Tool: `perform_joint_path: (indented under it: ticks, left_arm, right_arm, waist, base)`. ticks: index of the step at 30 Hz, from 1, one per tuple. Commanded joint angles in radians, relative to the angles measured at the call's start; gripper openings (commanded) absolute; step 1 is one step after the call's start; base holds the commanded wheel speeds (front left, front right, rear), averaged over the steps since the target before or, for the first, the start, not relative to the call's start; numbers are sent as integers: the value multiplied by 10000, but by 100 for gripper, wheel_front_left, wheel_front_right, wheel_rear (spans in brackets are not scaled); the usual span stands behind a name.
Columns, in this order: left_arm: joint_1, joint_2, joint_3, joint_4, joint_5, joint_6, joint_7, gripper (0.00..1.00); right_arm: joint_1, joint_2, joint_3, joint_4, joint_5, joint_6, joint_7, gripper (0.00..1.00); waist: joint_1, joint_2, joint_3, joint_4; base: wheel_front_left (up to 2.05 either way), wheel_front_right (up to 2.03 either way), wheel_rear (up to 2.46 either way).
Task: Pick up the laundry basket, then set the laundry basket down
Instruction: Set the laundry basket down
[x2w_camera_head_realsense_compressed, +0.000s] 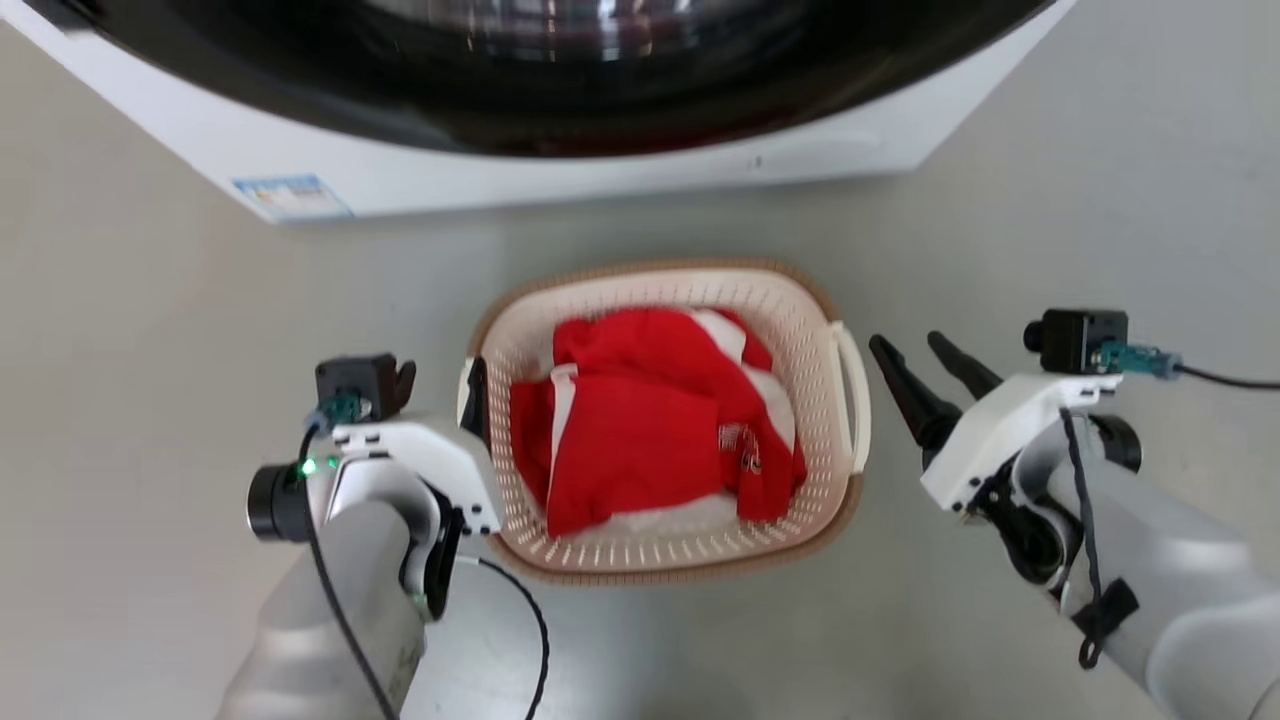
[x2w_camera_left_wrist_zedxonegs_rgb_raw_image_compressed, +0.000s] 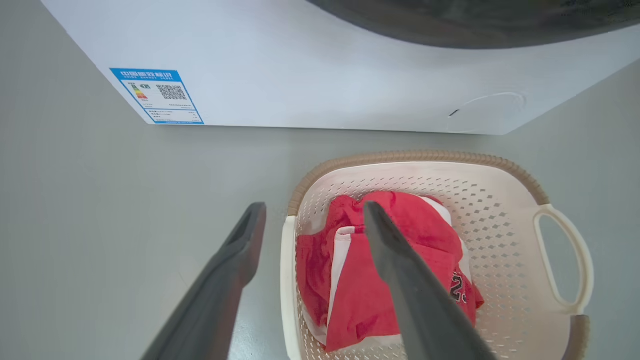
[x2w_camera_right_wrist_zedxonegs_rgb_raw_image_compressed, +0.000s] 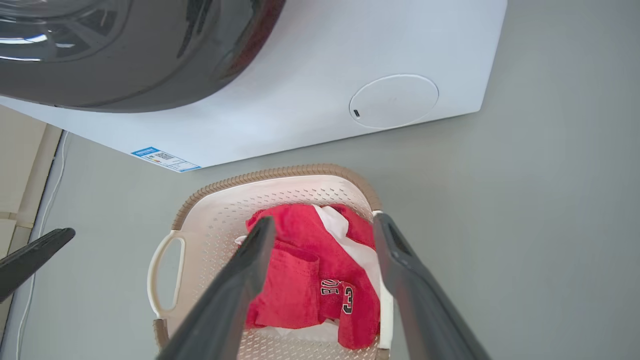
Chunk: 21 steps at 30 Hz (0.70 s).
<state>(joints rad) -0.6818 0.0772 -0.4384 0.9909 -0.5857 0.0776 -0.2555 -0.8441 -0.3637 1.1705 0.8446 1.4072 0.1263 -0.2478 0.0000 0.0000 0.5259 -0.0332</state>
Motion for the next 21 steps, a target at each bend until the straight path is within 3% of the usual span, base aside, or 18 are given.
perform_joint_path:
  ticks: [1,21]
  left_arm:
    - [418,286,452,-409,268,-102,-63,100]
    - [3272,-118,2510,-3735,2230,-840,-63,100]
  right_arm:
    - [741,-112,-210,-219,-265,44,-137,100]
    - [3361,-39,-4197,-1713,-3675,44,-139,100]
  waist:
    - [0,0,-817,-24]
    - [0,0,-3444,-24]
  base:
    - [0,0,0]
    - [0,0,0]
